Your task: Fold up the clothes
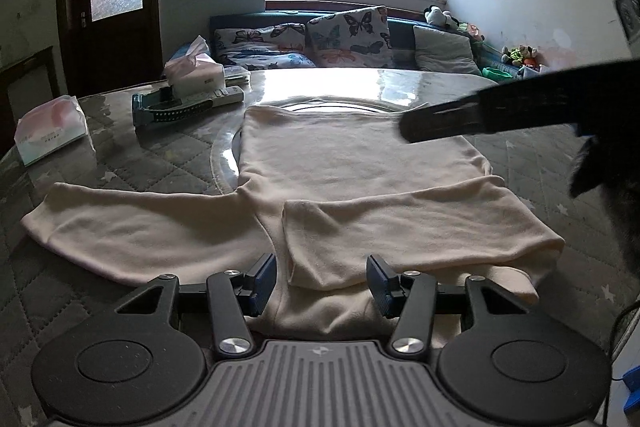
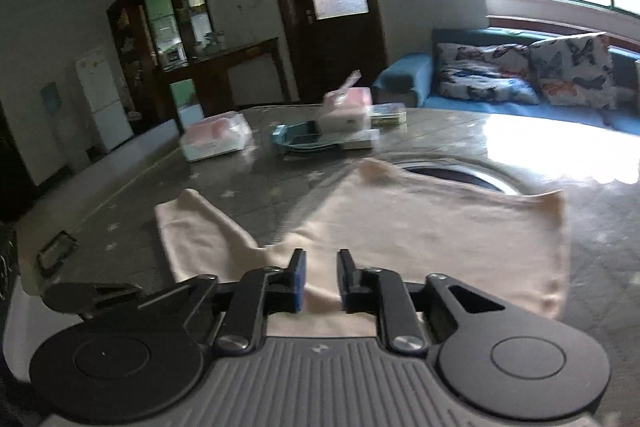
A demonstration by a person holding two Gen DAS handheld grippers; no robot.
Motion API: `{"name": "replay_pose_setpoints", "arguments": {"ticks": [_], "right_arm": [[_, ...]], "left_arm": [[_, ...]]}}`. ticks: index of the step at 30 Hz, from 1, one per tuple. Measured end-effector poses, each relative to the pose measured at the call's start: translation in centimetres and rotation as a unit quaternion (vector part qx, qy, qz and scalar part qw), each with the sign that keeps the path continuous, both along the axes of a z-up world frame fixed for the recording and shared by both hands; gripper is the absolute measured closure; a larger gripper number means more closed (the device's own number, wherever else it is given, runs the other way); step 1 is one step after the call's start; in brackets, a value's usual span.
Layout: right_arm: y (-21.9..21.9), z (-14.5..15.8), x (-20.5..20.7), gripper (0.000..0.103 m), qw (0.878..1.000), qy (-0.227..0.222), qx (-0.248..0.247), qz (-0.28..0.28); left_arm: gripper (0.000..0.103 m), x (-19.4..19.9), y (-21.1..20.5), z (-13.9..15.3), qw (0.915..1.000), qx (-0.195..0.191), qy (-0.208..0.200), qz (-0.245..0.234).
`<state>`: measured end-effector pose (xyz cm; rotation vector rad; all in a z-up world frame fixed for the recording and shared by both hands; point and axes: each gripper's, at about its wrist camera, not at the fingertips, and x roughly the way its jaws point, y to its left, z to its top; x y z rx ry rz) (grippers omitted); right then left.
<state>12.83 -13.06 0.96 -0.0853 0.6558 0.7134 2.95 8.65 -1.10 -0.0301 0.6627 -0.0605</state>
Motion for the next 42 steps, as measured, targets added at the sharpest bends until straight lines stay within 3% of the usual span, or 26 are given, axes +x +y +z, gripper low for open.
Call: {"name": "replay_pose_setpoints", "arguments": {"ticks": [5, 12, 19, 22, 25, 29, 42], "right_arm": [[-3.3, -0.2, 0.8, 0.071, 0.999, -0.008, -0.035, -0.03], [-8.6, -3.0, 3.0, 0.068, 0.993, 0.038, -0.047, -0.105], [-8.2, -4.0, 3.5, 0.068, 0.994, 0.057, -0.011, -0.098], [-6.8, -4.7, 3.7, 0.068, 0.994, 0.056, -0.029, -0.089], [-6.3, -5.1, 3.8, 0.074, 0.993, 0.053, -0.046, -0.091], [-6.6, -4.8, 3.5, 0.09, 0.994, 0.042, -0.048, -0.094], [-8.7, -4.5, 3.3, 0.091, 0.988, 0.02, -0.073, -0.132]], "left_arm": [[0.052, 0.6, 0.0, -0.3, 1.0, 0.003, 0.001, 0.002], [0.058, 2.0, -0.5, -1.0, 0.9997, 0.02, 0.013, 0.005], [0.058, 2.2, -0.4, -1.2, 0.9993, 0.032, 0.017, 0.011], [0.059, 2.2, -0.4, -1.1, 0.9992, 0.033, 0.017, 0.011], [0.058, 2.3, -0.4, -1.0, 0.9993, 0.033, 0.016, 0.01], [0.058, 2.4, -0.3, -0.9, 0.9994, 0.03, 0.016, 0.009], [0.056, 2.9, -1.3, -1.3, 0.9993, 0.031, 0.017, -0.013]]}}
